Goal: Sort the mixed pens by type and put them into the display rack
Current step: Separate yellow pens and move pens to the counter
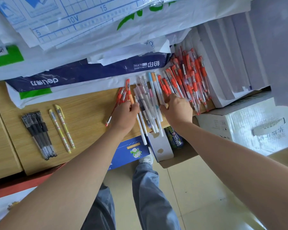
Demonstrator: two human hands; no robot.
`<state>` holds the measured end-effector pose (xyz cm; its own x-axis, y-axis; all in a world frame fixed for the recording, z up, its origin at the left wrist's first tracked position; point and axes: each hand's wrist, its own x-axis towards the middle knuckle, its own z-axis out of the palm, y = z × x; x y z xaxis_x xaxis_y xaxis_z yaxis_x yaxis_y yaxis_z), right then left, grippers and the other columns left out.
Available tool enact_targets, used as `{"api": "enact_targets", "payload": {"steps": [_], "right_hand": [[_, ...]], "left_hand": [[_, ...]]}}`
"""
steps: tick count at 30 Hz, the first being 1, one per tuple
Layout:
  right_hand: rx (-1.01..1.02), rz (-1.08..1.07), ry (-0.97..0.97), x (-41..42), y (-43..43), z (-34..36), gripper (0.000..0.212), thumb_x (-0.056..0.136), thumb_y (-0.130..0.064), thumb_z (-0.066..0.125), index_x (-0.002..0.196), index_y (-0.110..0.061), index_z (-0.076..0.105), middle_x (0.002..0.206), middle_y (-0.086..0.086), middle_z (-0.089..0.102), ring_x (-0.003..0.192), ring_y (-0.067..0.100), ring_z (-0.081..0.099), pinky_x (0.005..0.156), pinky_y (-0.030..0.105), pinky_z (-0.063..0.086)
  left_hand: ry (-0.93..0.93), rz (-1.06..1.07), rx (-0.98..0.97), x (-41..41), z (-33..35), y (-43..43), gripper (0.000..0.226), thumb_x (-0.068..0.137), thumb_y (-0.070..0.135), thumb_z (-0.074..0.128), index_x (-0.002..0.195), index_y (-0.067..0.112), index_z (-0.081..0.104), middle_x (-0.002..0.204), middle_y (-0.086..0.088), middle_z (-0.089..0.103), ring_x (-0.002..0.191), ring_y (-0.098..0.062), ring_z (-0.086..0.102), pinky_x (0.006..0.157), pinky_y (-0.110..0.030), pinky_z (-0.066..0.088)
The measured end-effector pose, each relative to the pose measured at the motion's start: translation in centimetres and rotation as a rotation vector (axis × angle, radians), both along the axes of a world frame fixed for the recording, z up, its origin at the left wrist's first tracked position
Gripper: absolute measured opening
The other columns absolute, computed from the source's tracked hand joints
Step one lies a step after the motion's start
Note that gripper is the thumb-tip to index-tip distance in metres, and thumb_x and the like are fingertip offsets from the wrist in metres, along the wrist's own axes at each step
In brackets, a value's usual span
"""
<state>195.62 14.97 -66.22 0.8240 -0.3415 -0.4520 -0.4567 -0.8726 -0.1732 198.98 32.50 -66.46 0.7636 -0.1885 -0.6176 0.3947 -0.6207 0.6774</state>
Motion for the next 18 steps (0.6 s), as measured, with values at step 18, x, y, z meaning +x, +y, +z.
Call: {"api": "enact_targets", "payload": {"steps": [18], "right_hand": [[0.540,0.222,0.025,-0.2,0.3,2.0,0.007,0.086,-0.022,0.063,0.090,-0.016,0.060,0.074,-0.006,0.065,0.055,-0.004,0.050,0.059,0.023,0.047]], "left_hand": [[0.111,0.146,-0.169,0.9,1.5,0.6,0.032,0.100,0.030,0.045,0.086,0.008,0.064,0.057,0.004,0.046,0.048,-0.008,0.041,0.043,-0.020,0.036]]}}
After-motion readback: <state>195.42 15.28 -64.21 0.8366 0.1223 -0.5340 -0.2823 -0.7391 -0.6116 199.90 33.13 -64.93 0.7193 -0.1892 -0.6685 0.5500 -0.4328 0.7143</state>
